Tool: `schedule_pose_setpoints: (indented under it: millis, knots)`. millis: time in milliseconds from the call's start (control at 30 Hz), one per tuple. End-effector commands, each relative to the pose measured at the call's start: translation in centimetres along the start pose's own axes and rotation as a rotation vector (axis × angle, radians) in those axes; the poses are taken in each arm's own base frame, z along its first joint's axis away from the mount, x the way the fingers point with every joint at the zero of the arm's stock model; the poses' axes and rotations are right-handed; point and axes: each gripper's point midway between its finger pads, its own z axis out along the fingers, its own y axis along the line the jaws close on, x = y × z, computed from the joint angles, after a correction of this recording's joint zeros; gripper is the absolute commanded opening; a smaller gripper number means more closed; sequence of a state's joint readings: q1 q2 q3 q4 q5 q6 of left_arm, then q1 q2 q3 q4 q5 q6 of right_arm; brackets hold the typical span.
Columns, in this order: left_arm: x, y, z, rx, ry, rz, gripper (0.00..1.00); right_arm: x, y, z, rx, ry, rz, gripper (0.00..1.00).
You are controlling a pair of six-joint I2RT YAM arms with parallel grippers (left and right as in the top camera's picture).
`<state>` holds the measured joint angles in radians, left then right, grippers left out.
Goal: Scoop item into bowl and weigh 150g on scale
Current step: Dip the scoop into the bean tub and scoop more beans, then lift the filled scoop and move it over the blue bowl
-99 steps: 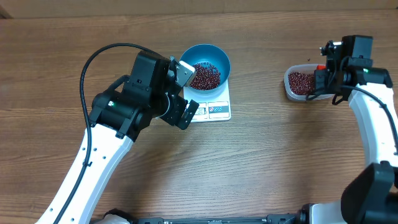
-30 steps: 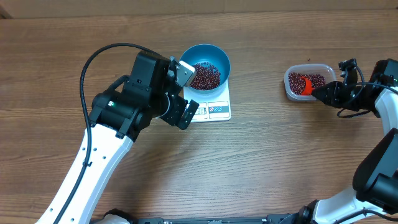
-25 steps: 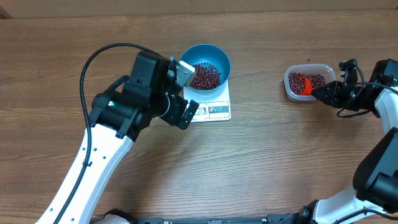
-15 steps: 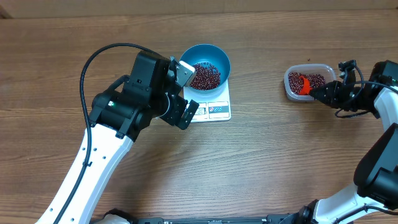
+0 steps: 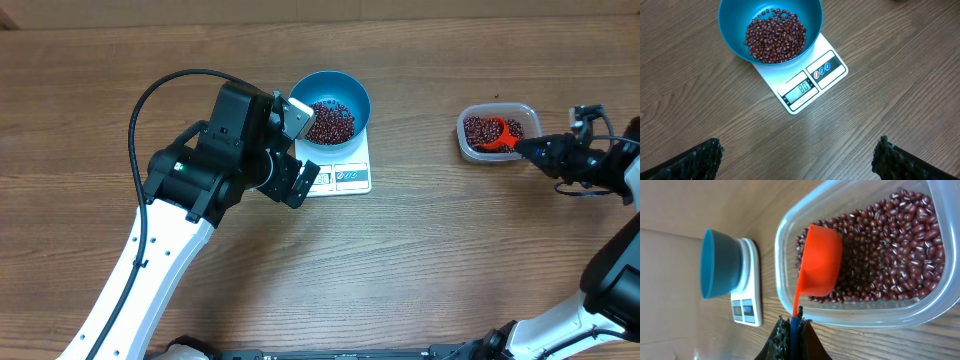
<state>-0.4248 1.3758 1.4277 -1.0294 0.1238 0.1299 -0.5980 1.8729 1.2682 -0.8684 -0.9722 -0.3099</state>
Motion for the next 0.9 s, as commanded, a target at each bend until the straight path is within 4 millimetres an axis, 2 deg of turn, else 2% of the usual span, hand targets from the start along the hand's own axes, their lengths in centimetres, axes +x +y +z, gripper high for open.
schedule_pose_setpoints:
  millis: [0, 200, 433, 633, 767, 867]
  knots:
    - [-0.2, 0.0, 0.0, 0.0, -0.004, -0.009, 1.0, -0.6, 1.0, -0.9, -0.094, -0.047, 0.016, 0.04]
    - [-0.2, 0.0, 0.0, -0.001, -0.004, -0.009, 1.0, -0.6, 0.4, -1.8, -0.089, -0.063, 0.047, 0.04]
    - [-0.2, 0.0, 0.0, 0.0, -0.004, -0.009, 1.0, -1.6, 1.8, -3.9, -0.228, -0.146, 0.077, 0.04]
    - [-0.2, 0.0, 0.0, 0.0, -0.004, -0.009, 1.0, -1.3, 1.6, -4.4, -0.227, -0.148, 0.119, 0.03]
    - [-0.2, 0.0, 0.0, 0.0, -0.004, -0.009, 1.0, -1.3, 2.5, -4.6, -0.228, -0.145, 0.101, 0.04]
    - [-0.2, 0.0, 0.0, 0.0, -0.004, -0.009, 1.0, -1.7, 4.5, -4.9, -0.228, -0.146, 0.042, 0.04]
